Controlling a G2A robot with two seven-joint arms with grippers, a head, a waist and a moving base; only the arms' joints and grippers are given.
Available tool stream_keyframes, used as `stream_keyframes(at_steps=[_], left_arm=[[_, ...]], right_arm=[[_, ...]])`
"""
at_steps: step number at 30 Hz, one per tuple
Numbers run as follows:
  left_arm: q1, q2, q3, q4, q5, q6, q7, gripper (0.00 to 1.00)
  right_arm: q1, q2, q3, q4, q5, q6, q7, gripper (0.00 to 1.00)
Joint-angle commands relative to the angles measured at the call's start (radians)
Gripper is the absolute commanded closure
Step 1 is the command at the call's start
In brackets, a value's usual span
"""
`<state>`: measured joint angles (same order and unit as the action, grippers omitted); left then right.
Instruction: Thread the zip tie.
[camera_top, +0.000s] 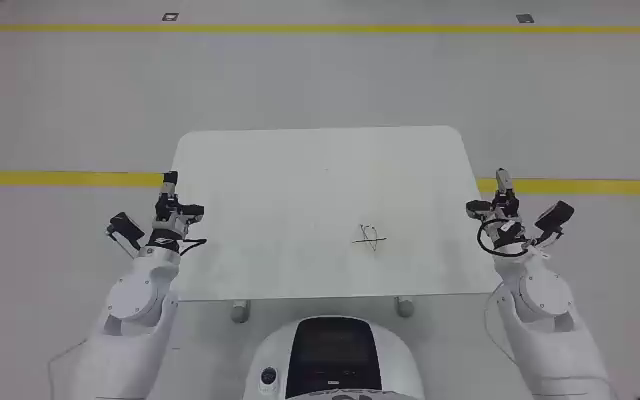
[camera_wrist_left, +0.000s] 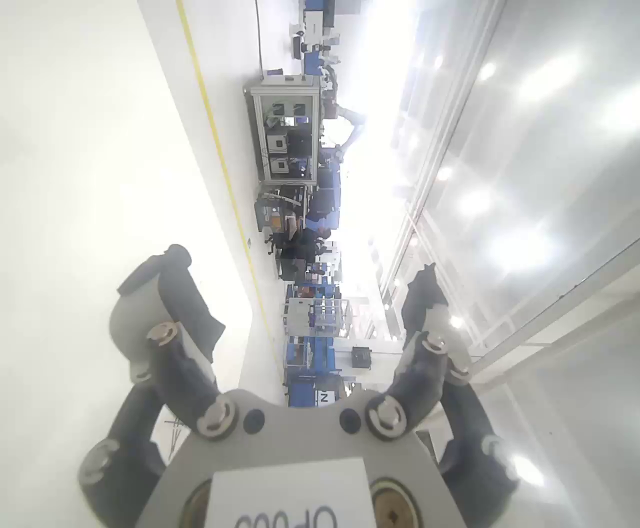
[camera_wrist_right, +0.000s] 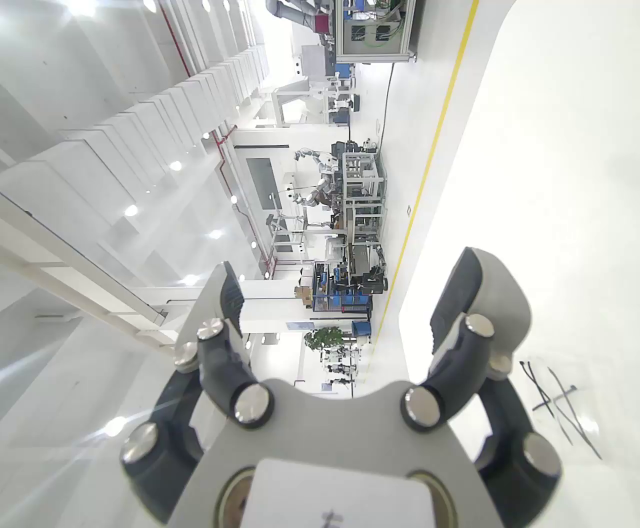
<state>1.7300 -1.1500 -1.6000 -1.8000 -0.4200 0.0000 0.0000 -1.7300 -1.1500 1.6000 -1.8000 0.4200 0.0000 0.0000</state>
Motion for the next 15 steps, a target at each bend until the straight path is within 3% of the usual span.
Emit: stream_keyframes(at_steps=[1,2,3,6,9,13,15], left_arm=[[0.0,0.0,0.0,0.0,0.0,0.0,0.0,0.0],[0.0,0.0,0.0,0.0,0.0,0.0,0.0,0.0],[0.0,0.0,0.0,0.0,0.0,0.0,0.0,0.0],[0.0,0.0,0.0,0.0,0.0,0.0,0.0,0.0],[0.0,0.0,0.0,0.0,0.0,0.0,0.0,0.0],[0.0,0.0,0.0,0.0,0.0,0.0,0.0,0.0],[0.0,0.0,0.0,0.0,0.0,0.0,0.0,0.0]], right_arm=[[0.0,0.0,0.0,0.0,0.0,0.0,0.0,0.0],[0.0,0.0,0.0,0.0,0.0,0.0,0.0,0.22],[0.006,0.001,0.001,-0.012,-0.024,-0.001,0.007,0.0],[0.025,0.006,-0.003,-0.036,-0.115,0.026,0.036,0.0],[0.062,0.012,-0.024,-0.061,-0.24,0.093,0.088,0.0],[0.129,0.017,-0.094,-0.077,-0.404,0.19,0.171,0.0],[0.158,0.016,-0.118,-0.071,-0.441,0.204,0.189,0.0]])
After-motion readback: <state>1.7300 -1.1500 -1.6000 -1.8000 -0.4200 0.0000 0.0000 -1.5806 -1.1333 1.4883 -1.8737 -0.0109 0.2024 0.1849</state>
